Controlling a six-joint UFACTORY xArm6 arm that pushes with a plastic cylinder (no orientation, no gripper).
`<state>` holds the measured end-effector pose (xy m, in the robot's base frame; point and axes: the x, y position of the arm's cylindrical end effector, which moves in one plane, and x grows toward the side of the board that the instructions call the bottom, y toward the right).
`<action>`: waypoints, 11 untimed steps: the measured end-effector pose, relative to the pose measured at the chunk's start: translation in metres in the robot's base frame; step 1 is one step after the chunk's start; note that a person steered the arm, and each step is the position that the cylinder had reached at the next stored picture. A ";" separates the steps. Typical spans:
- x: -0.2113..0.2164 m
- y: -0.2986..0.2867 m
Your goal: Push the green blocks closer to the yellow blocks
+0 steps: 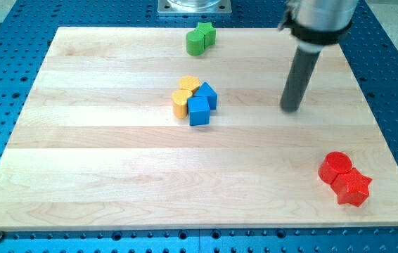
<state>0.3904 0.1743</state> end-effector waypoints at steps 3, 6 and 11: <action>-0.167 -0.060; -0.197 -0.168; -0.082 -0.181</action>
